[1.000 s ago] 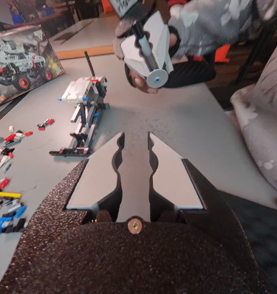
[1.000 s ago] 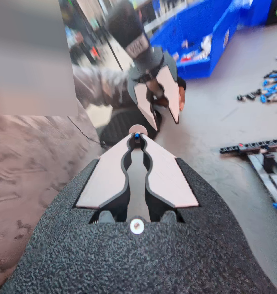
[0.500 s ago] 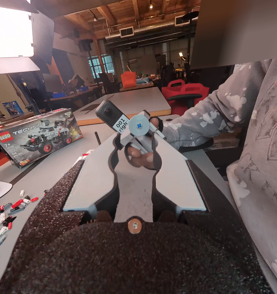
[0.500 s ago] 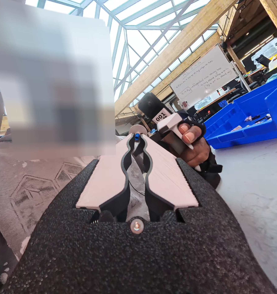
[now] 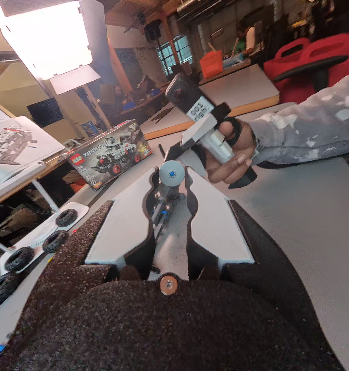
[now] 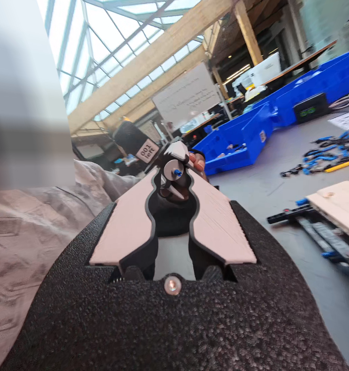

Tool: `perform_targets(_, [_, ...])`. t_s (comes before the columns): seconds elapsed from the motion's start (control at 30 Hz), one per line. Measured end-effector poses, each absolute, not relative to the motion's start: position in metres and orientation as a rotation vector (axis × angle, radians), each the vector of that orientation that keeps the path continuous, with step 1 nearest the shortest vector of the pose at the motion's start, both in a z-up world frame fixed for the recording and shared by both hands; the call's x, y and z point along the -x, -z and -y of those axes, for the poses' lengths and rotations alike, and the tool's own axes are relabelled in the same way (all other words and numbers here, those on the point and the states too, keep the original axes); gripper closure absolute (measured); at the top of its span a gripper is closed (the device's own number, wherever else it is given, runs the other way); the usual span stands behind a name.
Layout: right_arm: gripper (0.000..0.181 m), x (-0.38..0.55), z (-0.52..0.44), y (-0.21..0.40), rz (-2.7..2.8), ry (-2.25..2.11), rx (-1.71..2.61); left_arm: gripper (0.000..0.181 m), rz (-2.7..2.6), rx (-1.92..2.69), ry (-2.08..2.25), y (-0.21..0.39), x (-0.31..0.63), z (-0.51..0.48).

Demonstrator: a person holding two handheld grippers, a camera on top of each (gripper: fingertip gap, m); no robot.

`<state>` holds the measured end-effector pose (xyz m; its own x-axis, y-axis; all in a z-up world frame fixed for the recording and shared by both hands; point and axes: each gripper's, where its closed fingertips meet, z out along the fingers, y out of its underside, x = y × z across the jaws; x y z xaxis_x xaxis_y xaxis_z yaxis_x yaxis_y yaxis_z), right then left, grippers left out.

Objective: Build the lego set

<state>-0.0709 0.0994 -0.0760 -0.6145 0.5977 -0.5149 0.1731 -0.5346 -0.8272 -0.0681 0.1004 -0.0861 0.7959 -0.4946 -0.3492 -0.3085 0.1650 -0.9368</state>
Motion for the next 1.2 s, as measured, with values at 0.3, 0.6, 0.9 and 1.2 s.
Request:
perform_targets(0.3, [0.162,0.084,-0.111,0.095,1.475,-1.483,1.131,0.156,-0.716,1.492,-0.295,0.114,0.093,-0.124])
perform_targets(0.6, [0.179,0.089,-0.109,0.113,1.533,-1.420,1.194,0.155,-0.788,1.495,-0.365,0.125,0.084,-0.125])
perform_targets(0.9, [0.181,0.071,-0.099,0.088,1.480,-1.804,1.122,0.148,-0.658,1.521,0.414,0.110,0.055,-0.102])
perform_targets(1.2, [0.181,0.068,-0.088,0.089,1.502,-1.919,1.069,0.175,-0.565,1.546,0.757,0.105,0.053,-0.093])
